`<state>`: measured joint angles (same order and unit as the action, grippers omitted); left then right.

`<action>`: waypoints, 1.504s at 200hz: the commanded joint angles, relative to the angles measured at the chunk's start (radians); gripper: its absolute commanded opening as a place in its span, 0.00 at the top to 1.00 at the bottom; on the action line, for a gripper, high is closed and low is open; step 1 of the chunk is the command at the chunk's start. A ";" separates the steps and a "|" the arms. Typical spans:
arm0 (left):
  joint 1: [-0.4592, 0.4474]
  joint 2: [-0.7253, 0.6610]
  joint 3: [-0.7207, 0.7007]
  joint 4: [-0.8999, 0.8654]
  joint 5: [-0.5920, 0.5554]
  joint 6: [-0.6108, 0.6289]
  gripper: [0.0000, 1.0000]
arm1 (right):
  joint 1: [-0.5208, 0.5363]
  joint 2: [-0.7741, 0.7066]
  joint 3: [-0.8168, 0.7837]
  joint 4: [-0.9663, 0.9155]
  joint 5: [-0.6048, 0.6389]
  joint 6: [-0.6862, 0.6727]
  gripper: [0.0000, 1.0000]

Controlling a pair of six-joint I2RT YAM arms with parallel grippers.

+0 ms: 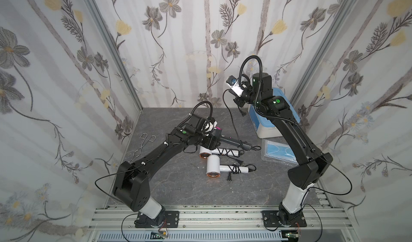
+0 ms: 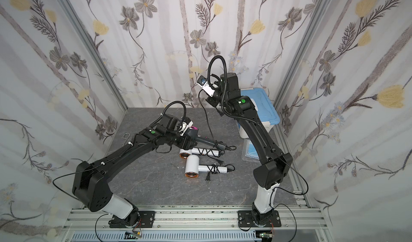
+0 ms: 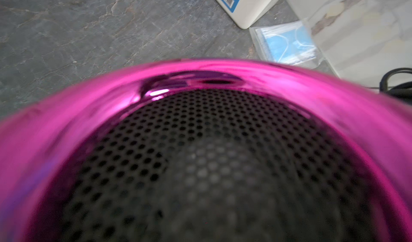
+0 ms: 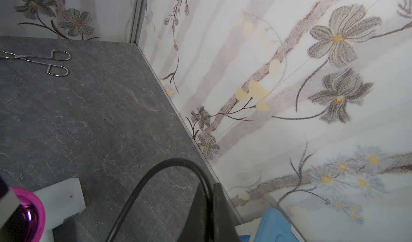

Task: Wrap the cord around the hair dryer
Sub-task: Wrap the power cord around the hair dryer.

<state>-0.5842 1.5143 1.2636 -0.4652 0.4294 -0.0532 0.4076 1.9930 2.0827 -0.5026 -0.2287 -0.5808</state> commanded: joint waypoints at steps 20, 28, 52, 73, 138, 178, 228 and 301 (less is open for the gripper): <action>0.024 -0.139 -0.081 0.271 0.159 -0.120 1.00 | -0.056 0.012 -0.099 0.015 -0.105 0.029 1.00; 0.035 -0.167 -0.095 0.312 0.160 -0.152 1.00 | -0.059 0.005 -0.127 0.016 -0.084 0.027 1.00; 0.070 -0.241 -0.139 0.448 0.147 -0.264 1.00 | -0.079 -0.044 -0.248 0.067 -0.125 0.046 1.00; 0.087 -0.293 -0.165 0.540 0.107 -0.329 1.00 | -0.095 -0.101 -0.378 0.146 -0.177 0.066 1.00; 0.116 -0.337 -0.205 0.687 -0.174 -0.490 1.00 | -0.104 -0.267 -0.797 0.466 -0.246 0.184 1.00; 0.117 -0.290 -0.214 0.693 -0.383 -0.560 1.00 | -0.104 -0.334 -0.968 0.585 -0.286 0.286 1.00; 0.113 -0.228 -0.231 0.658 -0.692 -0.570 1.00 | -0.087 -0.477 -1.152 0.625 -0.276 0.354 1.00; 0.013 -0.011 -0.053 0.436 -1.158 -0.238 1.00 | 0.143 -0.626 -1.055 0.286 0.029 0.256 1.00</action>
<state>-0.5392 1.4563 1.1667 -0.0128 -0.4759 -0.4480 0.4911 1.3876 0.9756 -0.0849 -0.3794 -0.2714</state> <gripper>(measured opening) 0.740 0.064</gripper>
